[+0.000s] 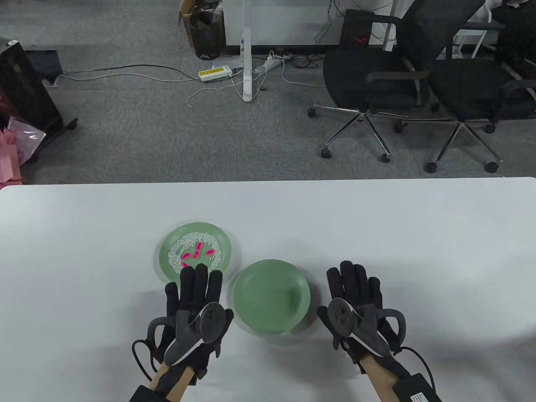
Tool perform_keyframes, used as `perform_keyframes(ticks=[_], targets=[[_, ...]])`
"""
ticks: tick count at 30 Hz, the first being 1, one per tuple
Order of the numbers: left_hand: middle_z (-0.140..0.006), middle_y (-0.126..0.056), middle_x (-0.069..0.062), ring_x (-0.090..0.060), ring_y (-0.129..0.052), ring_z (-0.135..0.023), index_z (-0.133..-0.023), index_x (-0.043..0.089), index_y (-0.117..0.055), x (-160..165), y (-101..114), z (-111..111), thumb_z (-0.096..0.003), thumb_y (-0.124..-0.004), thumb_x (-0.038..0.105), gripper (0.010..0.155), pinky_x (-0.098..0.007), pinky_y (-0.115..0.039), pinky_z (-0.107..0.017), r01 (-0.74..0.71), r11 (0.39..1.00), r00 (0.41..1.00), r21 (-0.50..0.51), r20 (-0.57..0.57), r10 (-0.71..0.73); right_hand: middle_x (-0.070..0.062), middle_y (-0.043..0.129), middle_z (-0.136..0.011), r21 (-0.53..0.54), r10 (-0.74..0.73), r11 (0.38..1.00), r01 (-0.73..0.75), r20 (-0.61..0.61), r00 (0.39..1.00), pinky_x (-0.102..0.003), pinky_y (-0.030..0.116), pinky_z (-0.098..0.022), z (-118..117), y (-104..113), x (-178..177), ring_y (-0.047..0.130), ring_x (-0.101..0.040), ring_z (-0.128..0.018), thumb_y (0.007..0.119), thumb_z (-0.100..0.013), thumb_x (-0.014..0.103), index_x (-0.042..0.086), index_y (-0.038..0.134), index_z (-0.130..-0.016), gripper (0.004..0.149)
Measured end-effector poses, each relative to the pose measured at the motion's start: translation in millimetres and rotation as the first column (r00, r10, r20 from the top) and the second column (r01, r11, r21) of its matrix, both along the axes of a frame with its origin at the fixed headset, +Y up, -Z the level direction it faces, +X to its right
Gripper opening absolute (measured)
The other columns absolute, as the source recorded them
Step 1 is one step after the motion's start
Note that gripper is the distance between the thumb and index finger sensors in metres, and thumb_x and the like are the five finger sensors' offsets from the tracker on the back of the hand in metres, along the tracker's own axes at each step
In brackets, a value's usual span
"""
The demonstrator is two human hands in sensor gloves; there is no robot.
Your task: Pick gummy candy with hand pinch into plate
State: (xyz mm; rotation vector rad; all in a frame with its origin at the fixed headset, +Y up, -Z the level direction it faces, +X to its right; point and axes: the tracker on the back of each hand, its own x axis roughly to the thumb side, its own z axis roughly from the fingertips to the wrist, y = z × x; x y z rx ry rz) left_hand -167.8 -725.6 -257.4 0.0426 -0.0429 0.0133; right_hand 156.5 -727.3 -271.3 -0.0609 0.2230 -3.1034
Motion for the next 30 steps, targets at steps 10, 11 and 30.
perform_keyframes(ticks=[10, 11, 30], targets=[[-0.122, -0.018, -0.001, -0.035, -0.020, -0.117, -0.113, 0.033, -0.024, 0.7, 3.9, 2.0, -0.0420, -0.065, 0.065, 0.088, -0.062, -0.026, -0.079, 0.000, 1.000, 1.000, 0.009, 0.000, 0.000, 0.001, 0.031, -0.121, 0.011, 0.004, 1.000, -0.004, 0.005, 1.000, -0.056, 0.040, -0.079, -0.7, 1.9, 0.3, 0.041, -0.031, -0.113, 0.067, -0.033, 0.067, 0.034, 0.037, -0.107, 0.087], [-0.122, -0.018, -0.001, -0.036, -0.020, -0.116, -0.113, 0.033, -0.024, 0.6, 4.3, 2.1, -0.0420, -0.065, 0.065, 0.088, -0.062, -0.026, -0.079, -0.001, 1.000, 1.000, 0.010, 0.000, 0.001, 0.001, 0.031, -0.121, 0.012, 0.009, 1.000, -0.009, 0.006, 1.000, -0.056, 0.040, -0.079, -1.0, 1.9, -0.2, 0.041, -0.031, -0.113, 0.067, -0.033, 0.067, 0.034, 0.036, -0.107, 0.087], [-0.122, -0.023, -0.002, -0.037, -0.024, -0.117, -0.113, 0.033, -0.029, -1.0, 6.6, -3.9, -0.0420, -0.066, 0.064, 0.086, -0.065, -0.032, -0.079, -0.031, 0.999, 0.999, 0.022, -0.021, 0.031, 0.001, 0.030, -0.121, -0.019, 0.049, 0.999, -0.049, -0.006, 0.999, -0.057, 0.039, -0.080, -2.6, -2.2, -6.8, 0.039, -0.031, -0.113, 0.067, -0.033, 0.067, 0.035, 0.036, -0.108, 0.086]])
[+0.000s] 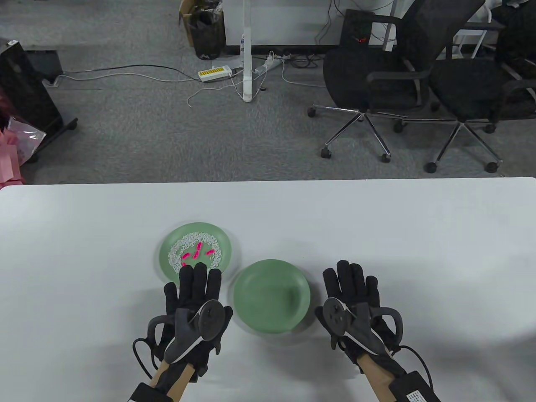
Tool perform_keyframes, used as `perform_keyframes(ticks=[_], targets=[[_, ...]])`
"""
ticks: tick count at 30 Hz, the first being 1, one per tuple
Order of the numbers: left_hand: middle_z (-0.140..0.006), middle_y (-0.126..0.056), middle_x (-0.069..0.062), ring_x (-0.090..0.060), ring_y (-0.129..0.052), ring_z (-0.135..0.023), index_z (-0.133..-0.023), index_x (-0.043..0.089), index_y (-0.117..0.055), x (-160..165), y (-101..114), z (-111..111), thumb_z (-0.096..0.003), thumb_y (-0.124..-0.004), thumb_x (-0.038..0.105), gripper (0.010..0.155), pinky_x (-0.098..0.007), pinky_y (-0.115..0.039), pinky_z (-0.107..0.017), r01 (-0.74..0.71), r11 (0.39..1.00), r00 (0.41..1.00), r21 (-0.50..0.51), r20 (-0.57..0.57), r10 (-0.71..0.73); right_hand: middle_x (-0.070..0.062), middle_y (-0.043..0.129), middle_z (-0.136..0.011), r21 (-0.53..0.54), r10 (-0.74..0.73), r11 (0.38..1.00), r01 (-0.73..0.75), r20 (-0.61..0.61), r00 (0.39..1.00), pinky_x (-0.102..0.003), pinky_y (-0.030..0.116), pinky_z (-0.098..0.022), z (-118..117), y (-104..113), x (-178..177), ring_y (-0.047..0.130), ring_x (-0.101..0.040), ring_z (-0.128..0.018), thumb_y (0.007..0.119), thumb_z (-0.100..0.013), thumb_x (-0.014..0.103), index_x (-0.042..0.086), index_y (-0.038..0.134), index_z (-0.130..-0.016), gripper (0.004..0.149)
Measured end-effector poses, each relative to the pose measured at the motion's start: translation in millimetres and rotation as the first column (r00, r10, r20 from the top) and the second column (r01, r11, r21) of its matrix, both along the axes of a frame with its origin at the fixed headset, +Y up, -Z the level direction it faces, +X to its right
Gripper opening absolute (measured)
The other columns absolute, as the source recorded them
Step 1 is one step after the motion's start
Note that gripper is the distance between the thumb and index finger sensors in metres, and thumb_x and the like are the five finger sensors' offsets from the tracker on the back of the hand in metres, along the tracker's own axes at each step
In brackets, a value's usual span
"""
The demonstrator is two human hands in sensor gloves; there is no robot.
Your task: Pick gummy candy with hand pinch into plate
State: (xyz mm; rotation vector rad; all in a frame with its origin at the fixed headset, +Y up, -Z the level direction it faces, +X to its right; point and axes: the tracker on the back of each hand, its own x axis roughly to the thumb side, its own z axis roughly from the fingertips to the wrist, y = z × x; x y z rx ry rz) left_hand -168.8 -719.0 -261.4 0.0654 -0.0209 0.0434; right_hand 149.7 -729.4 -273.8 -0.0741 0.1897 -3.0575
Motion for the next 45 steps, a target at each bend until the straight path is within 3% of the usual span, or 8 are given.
perform_keyframes(ticks=[11, 16, 21, 28, 34, 38, 42, 45], targets=[[-0.122, -0.033, -0.003, -0.037, -0.035, -0.117, -0.113, 0.031, -0.036, -39, 1, -61, -0.0419, -0.070, 0.062, 0.085, -0.065, -0.039, -0.079, -0.067, 0.994, 0.966, -0.081, -0.256, 0.045, 0.001, 0.029, -0.121, -0.001, -0.028, 1.000, 0.028, 0.005, 1.000, -0.057, 0.039, -0.079, 1, 4, 1, 0.039, -0.031, -0.113, 0.066, -0.033, 0.067, 0.035, 0.036, -0.108, 0.086], [-0.120, -0.043, -0.006, -0.042, -0.052, -0.111, -0.113, 0.027, -0.038, -67, -5, -96, -0.0422, -0.073, 0.060, 0.085, -0.061, -0.053, -0.076, -0.114, 0.983, 0.889, -0.144, -0.457, 0.036, 0.001, 0.029, -0.121, -0.008, -0.036, 0.999, 0.036, 0.010, 0.999, -0.057, 0.039, -0.079, 0, 3, 4, 0.039, -0.031, -0.113, 0.066, -0.033, 0.067, 0.035, 0.036, -0.108, 0.086], [-0.107, -0.068, -0.011, -0.041, -0.084, -0.086, -0.112, 0.022, -0.046, -85, -10, -115, -0.0425, -0.077, 0.057, 0.084, -0.052, -0.072, -0.062, -0.132, 0.962, 0.783, -0.239, -0.621, -0.047, 0.001, 0.029, -0.121, -0.009, -0.047, 0.999, 0.048, 0.024, 0.999, -0.057, 0.039, -0.079, -1, 4, 8, 0.039, -0.032, -0.113, 0.066, -0.034, 0.067, 0.035, 0.036, -0.108, 0.086], [-0.073, -0.098, -0.005, -0.028, -0.105, -0.045, -0.102, 0.018, -0.073, -99, -26, -119, -0.0414, -0.081, 0.054, 0.071, -0.042, -0.087, -0.037, -0.175, 0.932, 0.722, -0.317, -0.685, -0.098, 0.001, 0.029, -0.121, -0.021, -0.033, 0.999, 0.033, 0.016, 0.999, -0.057, 0.040, -0.079, -2, 1, 5, 0.039, -0.032, -0.113, 0.066, -0.034, 0.067, 0.035, 0.036, -0.108, 0.086], [-0.053, -0.106, -0.002, -0.020, -0.110, -0.025, -0.093, 0.015, -0.084, -109, -25, -114, -0.0408, -0.087, 0.041, 0.059, -0.038, -0.092, -0.026, -0.351, 0.925, 0.657, -0.144, -0.742, 0.134, 0.001, 0.029, -0.121, -0.028, -0.020, 0.999, 0.020, 0.009, 1.000, -0.058, 0.039, -0.079, -1, -1, 1, 0.038, -0.032, -0.113, 0.066, -0.034, 0.067, 0.035, 0.036, -0.108, 0.086], [-0.051, -0.105, 0.000, -0.018, -0.111, -0.023, -0.088, 0.014, -0.087, -118, -26, -107, -0.0390, -0.087, 0.040, 0.055, -0.036, -0.095, -0.026, -0.420, 0.903, 0.622, -0.091, -0.753, 0.213, 0.001, 0.029, -0.121, -0.029, -0.020, 0.999, 0.020, 0.008, 1.000, -0.057, 0.039, -0.079, -1, -1, 0, 0.038, -0.032, -0.113, 0.066, -0.034, 0.067, 0.035, 0.036, -0.108, 0.086], [-0.054, -0.103, 0.002, -0.018, -0.113, -0.025, -0.085, 0.012, -0.085, -133, -33, -96, -0.0391, -0.084, 0.040, 0.053, -0.034, -0.097, -0.026, -0.634, 0.773, 0.503, -0.018, -0.769, 0.395, 0.001, 0.029, -0.121, -0.026, -0.022, 0.999, 0.022, 0.004, 1.000, -0.057, 0.039, -0.079, 0, 0, -1, 0.038, -0.032, -0.113, 0.066, -0.034, 0.067, 0.035, 0.036, -0.108, 0.086], [-0.056, -0.102, 0.001, -0.018, -0.115, -0.022, -0.085, 0.012, -0.083, -140, -32, -87, -0.0394, -0.082, 0.039, 0.053, -0.032, -0.099, -0.022, -0.678, 0.735, 0.473, -0.001, -0.765, 0.436, 0.001, 0.029, -0.121, -0.028, -0.020, 0.999, 0.020, -0.001, 1.000, -0.057, 0.039, -0.079, 0, -1, -4, 0.037, -0.032, -0.113, 0.066, -0.034, 0.067, 0.035, 0.036, -0.108, 0.086]])
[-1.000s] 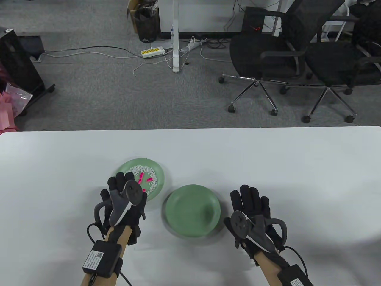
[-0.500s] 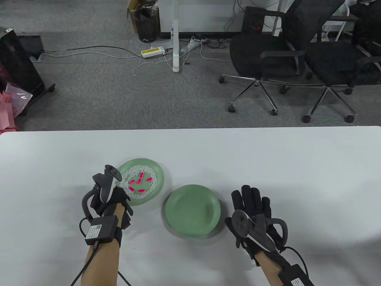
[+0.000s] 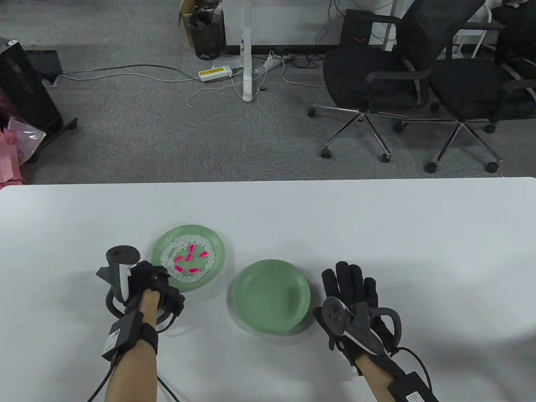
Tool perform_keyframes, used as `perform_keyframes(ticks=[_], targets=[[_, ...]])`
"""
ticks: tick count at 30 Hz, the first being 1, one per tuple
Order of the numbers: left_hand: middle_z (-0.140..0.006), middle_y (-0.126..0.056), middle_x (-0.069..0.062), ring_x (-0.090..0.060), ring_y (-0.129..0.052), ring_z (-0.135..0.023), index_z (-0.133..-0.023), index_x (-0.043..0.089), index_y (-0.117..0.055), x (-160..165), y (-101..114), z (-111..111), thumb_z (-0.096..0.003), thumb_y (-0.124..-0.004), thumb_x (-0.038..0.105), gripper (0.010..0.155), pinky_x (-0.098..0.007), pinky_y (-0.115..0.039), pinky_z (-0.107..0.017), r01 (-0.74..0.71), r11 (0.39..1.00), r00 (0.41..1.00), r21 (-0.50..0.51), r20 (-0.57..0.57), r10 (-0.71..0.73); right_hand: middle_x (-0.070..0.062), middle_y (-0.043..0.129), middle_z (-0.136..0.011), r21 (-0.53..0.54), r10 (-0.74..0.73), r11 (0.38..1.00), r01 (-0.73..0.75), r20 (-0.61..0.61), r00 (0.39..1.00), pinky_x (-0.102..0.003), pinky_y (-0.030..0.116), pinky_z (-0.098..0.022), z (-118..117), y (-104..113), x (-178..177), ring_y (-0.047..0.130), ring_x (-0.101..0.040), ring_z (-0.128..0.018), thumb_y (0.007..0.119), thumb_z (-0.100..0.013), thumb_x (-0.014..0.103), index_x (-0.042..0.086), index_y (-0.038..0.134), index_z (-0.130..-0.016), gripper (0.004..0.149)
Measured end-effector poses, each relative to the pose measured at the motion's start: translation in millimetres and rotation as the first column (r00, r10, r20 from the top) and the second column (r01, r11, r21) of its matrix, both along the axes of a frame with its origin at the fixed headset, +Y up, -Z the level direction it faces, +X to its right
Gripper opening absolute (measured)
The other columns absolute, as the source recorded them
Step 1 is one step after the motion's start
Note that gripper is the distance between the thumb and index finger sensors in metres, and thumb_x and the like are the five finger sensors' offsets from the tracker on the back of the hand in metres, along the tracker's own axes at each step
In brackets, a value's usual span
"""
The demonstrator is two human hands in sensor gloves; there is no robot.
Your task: Pick gummy candy with hand pinch into plate
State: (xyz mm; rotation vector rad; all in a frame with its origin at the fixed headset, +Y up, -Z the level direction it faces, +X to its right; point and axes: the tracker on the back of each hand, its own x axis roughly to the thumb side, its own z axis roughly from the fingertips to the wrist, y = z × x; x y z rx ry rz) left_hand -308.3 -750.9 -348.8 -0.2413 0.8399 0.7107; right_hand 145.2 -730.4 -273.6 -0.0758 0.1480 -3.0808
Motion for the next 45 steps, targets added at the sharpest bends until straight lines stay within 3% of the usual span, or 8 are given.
perform_keyframes(ticks=[9, 20, 27, 31, 34, 39, 45], targets=[[-0.058, -0.103, -0.003, -0.021, -0.116, -0.017, -0.085, 0.013, -0.084, -4, 3, 34, -0.0387, -0.085, 0.036, 0.052, -0.032, -0.099, -0.018, -0.181, 0.979, 0.983, 0.093, 0.007, 0.181, 0.001, 0.030, -0.121, -0.007, 0.004, 1.000, -0.004, -0.035, 0.999, -0.056, 0.039, -0.079, 4, 0, -13, 0.038, -0.032, -0.113, 0.066, -0.034, 0.067, 0.035, 0.035, -0.108, 0.087], [-0.058, -0.103, -0.002, -0.020, -0.115, -0.017, -0.086, 0.016, -0.085, 24, 39, 77, -0.0391, -0.085, 0.037, 0.051, -0.032, -0.099, -0.018, -0.195, 0.967, 0.963, 0.162, 0.219, 0.157, 0.001, 0.032, -0.121, -0.014, -0.146, 0.989, 0.145, -0.124, 0.982, -0.057, 0.039, -0.080, 11, 24, -44, 0.039, -0.032, -0.113, 0.068, -0.033, 0.067, 0.034, 0.039, -0.108, 0.086], [-0.058, -0.103, -0.002, -0.019, -0.115, -0.016, -0.086, 0.015, -0.085, 49, 48, 93, -0.0395, -0.084, 0.037, 0.051, -0.032, -0.098, -0.017, -0.247, 0.952, 0.931, 0.178, 0.318, 0.182, -0.001, 0.045, -0.119, -0.003, -0.209, 0.977, 0.213, -0.217, 0.954, -0.061, 0.048, -0.079, 17, 49, -87, 0.066, -0.028, -0.104, 0.073, -0.033, 0.064, 0.033, 0.047, -0.106, 0.084], [-0.057, -0.103, -0.003, -0.019, -0.115, -0.015, -0.086, 0.015, -0.085, 52, 44, 96, -0.0396, -0.084, 0.037, 0.051, -0.032, -0.098, -0.016, -0.263, 0.947, 0.923, 0.185, 0.335, 0.191, 0.001, 0.065, -0.110, 0.089, -0.185, 0.972, 0.216, -0.268, 0.945, -0.059, 0.058, -0.076, 19, 63, -124, 0.077, -0.023, -0.090, 0.082, -0.031, 0.058, 0.033, 0.075, -0.094, 0.068], [-0.057, -0.103, -0.003, -0.019, -0.115, -0.015, -0.086, 0.015, -0.086, 50, 40, 97, -0.0396, -0.084, 0.037, 0.051, -0.032, -0.098, -0.016, -0.261, 0.948, 0.923, 0.183, 0.335, 0.190, 0.007, 0.080, -0.096, 0.077, -0.118, 0.986, 0.148, -0.305, 0.945, -0.056, 0.064, -0.073, 18, 65, -155, 0.085, -0.020, -0.079, 0.088, -0.030, 0.052, 0.032, 0.089, -0.081, 0.054], [-0.057, -0.103, -0.003, -0.019, -0.115, -0.015, -0.086, 0.015, -0.085, 45, 34, 96, -0.0397, -0.084, 0.037, 0.051, -0.032, -0.098, -0.016, -0.266, 0.947, 0.923, 0.182, 0.333, 0.195, 0.009, 0.088, -0.086, 0.012, -0.059, 0.998, 0.066, -0.320, 0.946, -0.053, 0.068, -0.069, 10, 55, -192, 0.089, -0.018, -0.071, 0.091, -0.030, 0.047, 0.033, 0.095, -0.072, 0.044], [-0.057, -0.103, -0.003, -0.019, -0.114, -0.015, -0.086, 0.015, -0.085, 40, 27, 94, -0.0397, -0.084, 0.037, 0.051, -0.032, -0.098, -0.016, -0.283, 0.942, 0.919, 0.181, 0.334, 0.212, 0.010, 0.091, -0.082, -0.029, -0.029, 0.999, 0.021, -0.329, 0.944, -0.053, 0.068, -0.069, 6, 47, -204, 0.090, -0.018, -0.070, 0.093, -0.030, 0.045, 0.033, 0.097, -0.068, 0.040]])
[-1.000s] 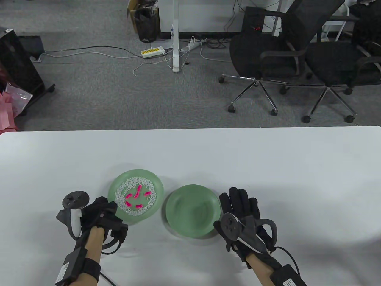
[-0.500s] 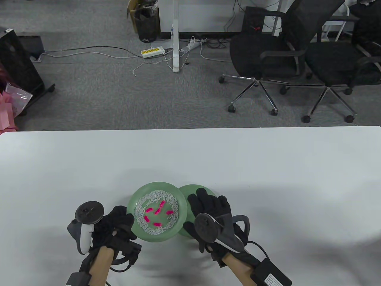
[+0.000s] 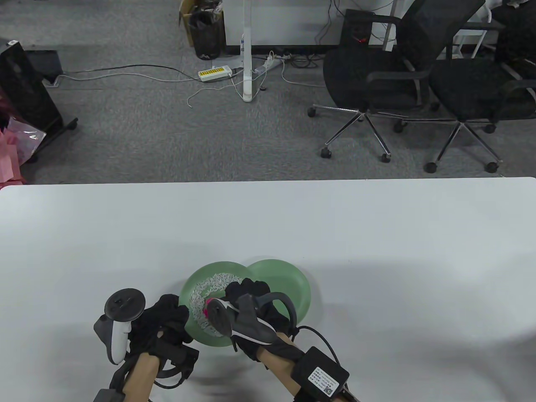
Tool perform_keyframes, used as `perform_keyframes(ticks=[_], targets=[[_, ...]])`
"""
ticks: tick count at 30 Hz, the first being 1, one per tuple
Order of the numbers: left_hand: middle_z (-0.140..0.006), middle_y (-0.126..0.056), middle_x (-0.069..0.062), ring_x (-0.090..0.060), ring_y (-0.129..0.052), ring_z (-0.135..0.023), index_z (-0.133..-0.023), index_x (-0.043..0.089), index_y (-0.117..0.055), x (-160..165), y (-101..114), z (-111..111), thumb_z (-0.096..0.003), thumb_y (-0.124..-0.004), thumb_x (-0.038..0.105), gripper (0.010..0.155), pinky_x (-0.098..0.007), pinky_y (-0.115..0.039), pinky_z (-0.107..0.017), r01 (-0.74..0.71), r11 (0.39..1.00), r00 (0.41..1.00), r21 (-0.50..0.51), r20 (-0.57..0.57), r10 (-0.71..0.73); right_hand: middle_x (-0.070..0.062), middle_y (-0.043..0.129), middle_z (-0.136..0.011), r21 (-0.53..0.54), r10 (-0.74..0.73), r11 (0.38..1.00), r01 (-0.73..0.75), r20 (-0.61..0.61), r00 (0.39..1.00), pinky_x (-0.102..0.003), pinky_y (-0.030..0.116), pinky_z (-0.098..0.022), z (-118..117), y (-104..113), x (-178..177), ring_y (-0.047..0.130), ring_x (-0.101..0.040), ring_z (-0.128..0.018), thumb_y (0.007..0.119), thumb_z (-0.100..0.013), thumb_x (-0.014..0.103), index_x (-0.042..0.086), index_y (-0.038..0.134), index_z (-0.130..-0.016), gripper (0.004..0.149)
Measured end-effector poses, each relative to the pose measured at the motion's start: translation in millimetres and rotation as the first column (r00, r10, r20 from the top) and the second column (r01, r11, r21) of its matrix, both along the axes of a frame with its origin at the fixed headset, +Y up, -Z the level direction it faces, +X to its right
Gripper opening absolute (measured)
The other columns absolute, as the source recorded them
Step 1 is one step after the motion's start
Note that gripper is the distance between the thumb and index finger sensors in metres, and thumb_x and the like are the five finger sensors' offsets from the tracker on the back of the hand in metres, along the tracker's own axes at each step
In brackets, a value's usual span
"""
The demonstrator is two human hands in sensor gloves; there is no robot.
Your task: Pick gummy candy with hand pinch into plate
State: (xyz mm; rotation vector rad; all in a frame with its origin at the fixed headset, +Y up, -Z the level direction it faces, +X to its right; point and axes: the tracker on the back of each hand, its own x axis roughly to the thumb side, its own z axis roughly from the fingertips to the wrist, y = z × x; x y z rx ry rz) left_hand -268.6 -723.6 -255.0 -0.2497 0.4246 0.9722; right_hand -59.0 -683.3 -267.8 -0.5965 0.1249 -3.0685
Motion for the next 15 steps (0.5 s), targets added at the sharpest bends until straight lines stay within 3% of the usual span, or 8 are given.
perform_keyframes(ticks=[15], targets=[[-0.056, -0.103, -0.008, -0.022, -0.114, -0.012, -0.085, 0.011, -0.086, -3, -7, -3, -0.0390, -0.084, 0.034, 0.051, -0.033, -0.098, -0.014, -0.044, 0.999, 0.998, 0.014, -0.040, 0.045, 0.006, 0.088, -0.085, -0.018, 0.068, 0.997, -0.068, -0.021, 0.997, -0.055, 0.065, -0.070, 0, -6, -17, 0.086, -0.023, -0.077, 0.092, -0.032, 0.040, 0.027, 0.097, -0.072, 0.042]])
